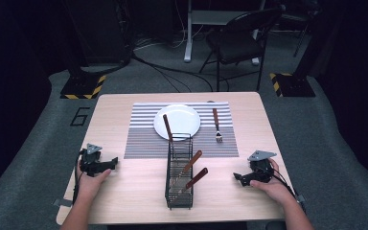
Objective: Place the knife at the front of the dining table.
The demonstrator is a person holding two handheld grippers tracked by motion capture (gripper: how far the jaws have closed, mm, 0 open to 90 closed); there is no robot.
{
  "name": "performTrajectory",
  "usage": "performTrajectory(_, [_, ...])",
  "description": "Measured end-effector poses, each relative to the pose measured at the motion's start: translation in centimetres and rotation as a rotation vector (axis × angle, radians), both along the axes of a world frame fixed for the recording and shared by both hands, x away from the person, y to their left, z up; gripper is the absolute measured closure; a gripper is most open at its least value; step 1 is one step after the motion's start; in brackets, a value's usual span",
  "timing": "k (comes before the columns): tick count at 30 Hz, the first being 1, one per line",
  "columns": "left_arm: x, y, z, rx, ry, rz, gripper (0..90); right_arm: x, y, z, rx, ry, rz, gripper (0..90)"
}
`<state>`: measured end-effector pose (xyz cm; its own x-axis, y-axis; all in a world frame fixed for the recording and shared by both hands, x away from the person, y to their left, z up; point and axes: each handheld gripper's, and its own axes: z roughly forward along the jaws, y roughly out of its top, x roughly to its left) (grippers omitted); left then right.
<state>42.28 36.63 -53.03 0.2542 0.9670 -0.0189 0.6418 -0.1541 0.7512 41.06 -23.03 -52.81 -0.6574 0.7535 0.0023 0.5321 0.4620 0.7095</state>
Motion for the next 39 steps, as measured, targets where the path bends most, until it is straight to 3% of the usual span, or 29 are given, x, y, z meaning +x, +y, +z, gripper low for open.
performTrajectory(26, [0.0,0.0,0.1,-0.001,0.006,-0.003,14.3,0.0,0.0,0.0,0.0,0.0,0.0,0.0])
performTrajectory(31, [-0.1,0.0,0.3,0.01,0.022,-0.005,19.4,0.0,0.0,0.0,0.001,-0.003,-0.001,0.0])
performTrajectory(35, [-0.2,0.1,0.7,-0.016,0.036,0.003,22.7,0.0,0.0,0.0,-0.001,0.0,0.001,0.0])
performTrajectory(39, [-0.5,0.0,1.8,-0.03,0.016,-0.001,30.5,0.0,0.0,0.0,0.0,0.0,0.0,0.0])
